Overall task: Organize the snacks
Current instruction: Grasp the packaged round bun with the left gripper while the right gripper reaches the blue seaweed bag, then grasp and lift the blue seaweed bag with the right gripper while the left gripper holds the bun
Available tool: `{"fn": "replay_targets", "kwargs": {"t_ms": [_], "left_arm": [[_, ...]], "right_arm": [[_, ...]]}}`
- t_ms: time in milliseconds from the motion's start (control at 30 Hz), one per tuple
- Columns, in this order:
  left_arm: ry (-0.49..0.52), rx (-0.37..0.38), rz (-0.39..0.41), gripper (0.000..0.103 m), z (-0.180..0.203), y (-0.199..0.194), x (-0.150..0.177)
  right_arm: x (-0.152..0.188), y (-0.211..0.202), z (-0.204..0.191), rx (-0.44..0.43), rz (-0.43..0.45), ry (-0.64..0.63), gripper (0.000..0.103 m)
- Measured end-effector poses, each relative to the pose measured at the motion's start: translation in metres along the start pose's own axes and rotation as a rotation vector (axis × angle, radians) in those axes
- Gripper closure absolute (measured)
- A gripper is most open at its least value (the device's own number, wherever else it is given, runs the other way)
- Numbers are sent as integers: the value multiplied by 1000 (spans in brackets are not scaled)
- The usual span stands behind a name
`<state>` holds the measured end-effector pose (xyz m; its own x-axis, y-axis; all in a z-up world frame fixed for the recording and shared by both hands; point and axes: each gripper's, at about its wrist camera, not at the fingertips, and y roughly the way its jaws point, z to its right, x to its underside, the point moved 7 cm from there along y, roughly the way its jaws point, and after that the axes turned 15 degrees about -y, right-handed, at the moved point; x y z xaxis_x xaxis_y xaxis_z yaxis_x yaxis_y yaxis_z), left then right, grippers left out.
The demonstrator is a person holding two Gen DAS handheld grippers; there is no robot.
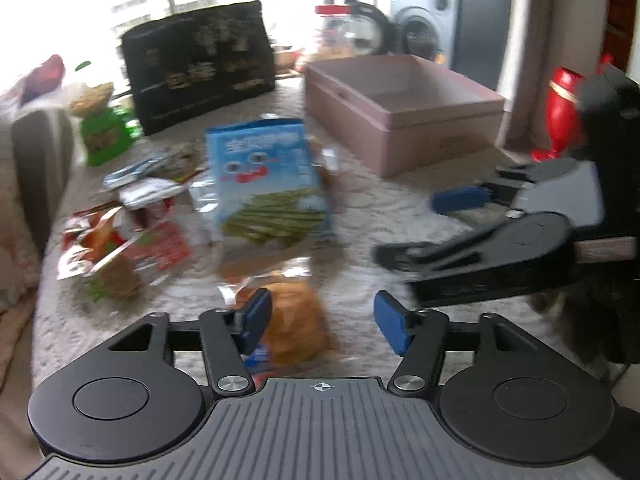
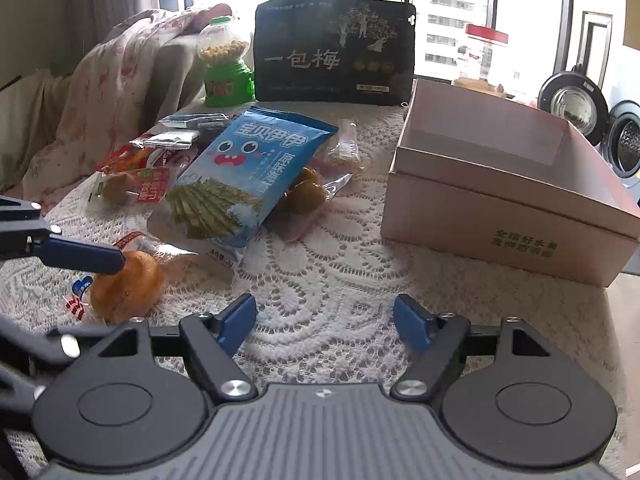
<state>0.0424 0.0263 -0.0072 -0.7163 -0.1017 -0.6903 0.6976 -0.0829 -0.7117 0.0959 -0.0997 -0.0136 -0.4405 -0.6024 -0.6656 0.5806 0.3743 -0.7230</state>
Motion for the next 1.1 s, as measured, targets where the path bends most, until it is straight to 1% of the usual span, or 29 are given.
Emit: {"fn": "replay_targets", "kwargs": {"t_ms": [33, 67, 167, 200, 233, 267, 333, 433, 467, 533, 567, 600, 667, 700, 733, 800, 867, 933, 1000, 1067, 1100], "left_arm": [[-16, -32, 15, 41, -9, 0, -2], [-32, -55, 21, 38, -17, 1, -4], [-90, -64, 8, 37, -35, 5, -5], [-102, -56, 7, 37, -38, 6, -6], [-120, -37, 1, 37, -40, 8, -6], [-137, -22, -3, 37, -42, 9, -6], [-170, 5, 1, 38, -46, 12, -7], [-200, 39, 16, 41, -51, 10, -8], [-210, 46, 21, 41, -53, 10, -7], [-234, 51, 30, 42, -61, 6, -7], [-247, 53, 35, 42, -65, 4, -6], [-260, 56, 40, 43, -69, 1, -6], [-293, 59, 53, 43, -80, -5, -5], [-307, 55, 62, 43, -86, -8, -5], [-323, 45, 72, 43, -94, -12, -5], [-352, 26, 90, 43, -108, -18, -4], [-394, 18, 103, 43, -122, -22, -4], [-430, 14, 103, 43, -132, -23, -2], [-444, 17, 103, 43, -137, -23, -1], [-438, 23, 105, 43, -136, -23, 0], [-433, 27, 104, 43, -134, -23, 0]], "right_arm": [[0, 0, 1, -6, -3, 4, 25], [-1, 0, 1, -10, -5, 7, 25], [-1, 0, 2, -24, -5, 30, 19], [1, 1, 0, -22, 2, 26, 15], [2, 3, -5, -21, -1, -4, 15], [3, 3, -8, -15, -4, -28, 14], [2, 4, -9, -12, -7, -30, 14], [-4, 4, -11, -22, -34, -31, 15], [-7, 3, -14, -38, -22, -35, 16], [-22, -9, -23, -73, 48, -57, 16], [-29, -13, -27, -69, 75, -77, 16], [-38, -17, -31, -44, 110, -100, 16], [-55, -23, -35, 50, 201, -113, 16], [-60, -21, -37, 87, 205, -101, 16], [-65, -15, -39, 91, 176, -89, 16], [-72, 2, -42, 24, 93, -29, 16], [-77, 20, -40, -20, 36, 95, 16], [-80, 34, -33, 0, 13, 205, 16], [-88, 48, -29, 46, 5, 272, 16], [-93, 57, -31, 66, 7, 283, 16], [-96, 62, -35, 76, 4, 267, 16]]}}
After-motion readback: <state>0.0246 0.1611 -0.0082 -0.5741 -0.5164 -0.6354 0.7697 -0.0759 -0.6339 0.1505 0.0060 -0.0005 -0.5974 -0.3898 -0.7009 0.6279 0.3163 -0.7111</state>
